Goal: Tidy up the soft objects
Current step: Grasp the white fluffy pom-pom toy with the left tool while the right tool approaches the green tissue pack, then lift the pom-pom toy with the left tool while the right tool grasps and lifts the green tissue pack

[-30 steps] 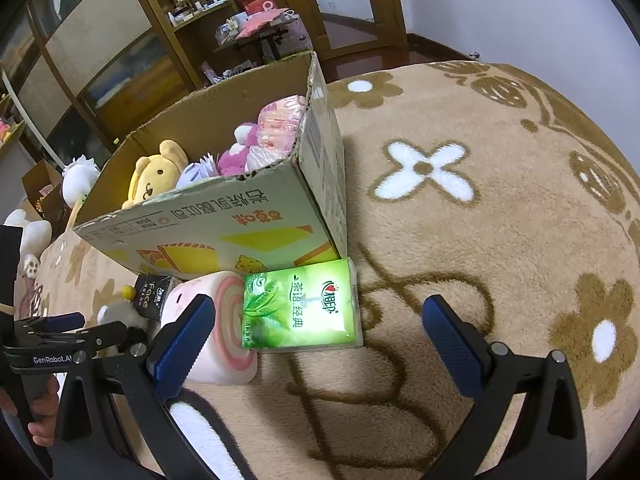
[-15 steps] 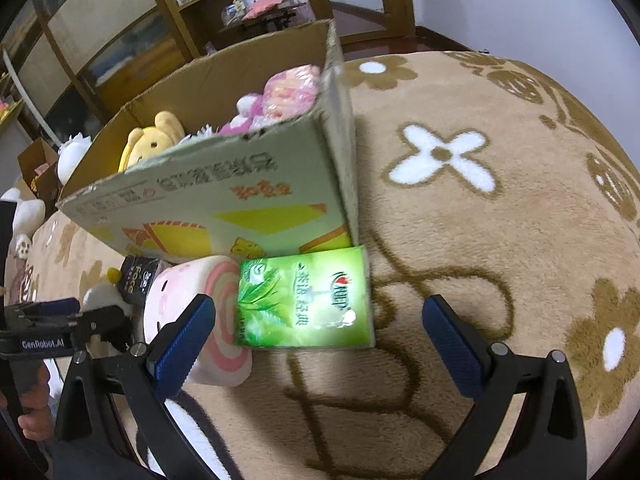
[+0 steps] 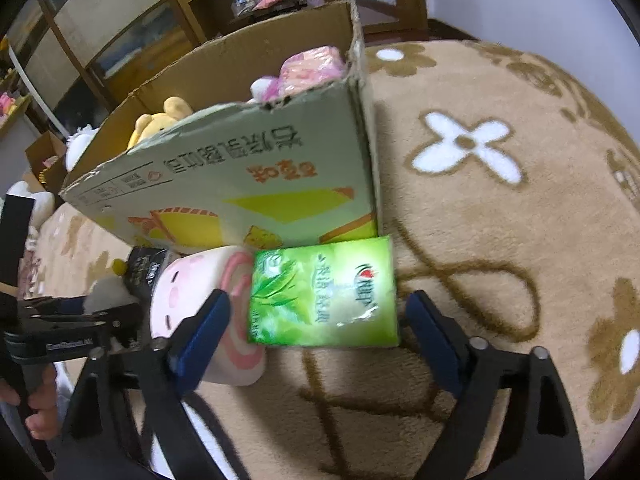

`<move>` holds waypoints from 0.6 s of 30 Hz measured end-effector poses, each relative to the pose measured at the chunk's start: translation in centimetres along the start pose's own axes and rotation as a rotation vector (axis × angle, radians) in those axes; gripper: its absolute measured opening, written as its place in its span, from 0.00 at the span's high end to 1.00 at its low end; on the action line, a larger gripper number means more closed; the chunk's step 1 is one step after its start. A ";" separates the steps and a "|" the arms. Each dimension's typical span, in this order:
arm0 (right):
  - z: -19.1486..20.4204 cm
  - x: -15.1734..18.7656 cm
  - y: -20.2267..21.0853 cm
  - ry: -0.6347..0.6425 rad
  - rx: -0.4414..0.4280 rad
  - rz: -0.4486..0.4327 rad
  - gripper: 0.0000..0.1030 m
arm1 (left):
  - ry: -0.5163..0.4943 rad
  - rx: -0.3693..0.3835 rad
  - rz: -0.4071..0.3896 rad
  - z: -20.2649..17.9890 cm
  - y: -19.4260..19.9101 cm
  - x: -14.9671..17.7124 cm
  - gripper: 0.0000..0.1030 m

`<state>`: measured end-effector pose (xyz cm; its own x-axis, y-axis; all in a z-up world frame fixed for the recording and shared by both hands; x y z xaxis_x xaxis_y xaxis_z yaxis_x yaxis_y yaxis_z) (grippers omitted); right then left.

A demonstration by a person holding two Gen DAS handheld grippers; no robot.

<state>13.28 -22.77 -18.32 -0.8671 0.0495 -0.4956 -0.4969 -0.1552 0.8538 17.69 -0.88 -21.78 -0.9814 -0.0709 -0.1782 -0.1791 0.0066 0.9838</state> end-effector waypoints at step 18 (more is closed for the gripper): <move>-0.7 0.6 0.2 -0.004 0.027 0.034 0.25 | -0.039 -0.014 -0.017 -0.9 -0.3 1.0 0.59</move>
<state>12.70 -23.46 -18.59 -0.8834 0.0491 -0.4660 -0.4683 -0.1303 0.8739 16.79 -1.87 -22.26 -0.9802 -0.0316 -0.1957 -0.1955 -0.0085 0.9807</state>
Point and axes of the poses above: each gripper's, at about its wrist camera, not at the fingertips, and y roughly against the way its jaws point, z to its left, x to its underside, the point moved 5 cm from there along -y, roughly the way its jaws point, and after that the axes turned 10 degrees about y, right-handed, at the moved point
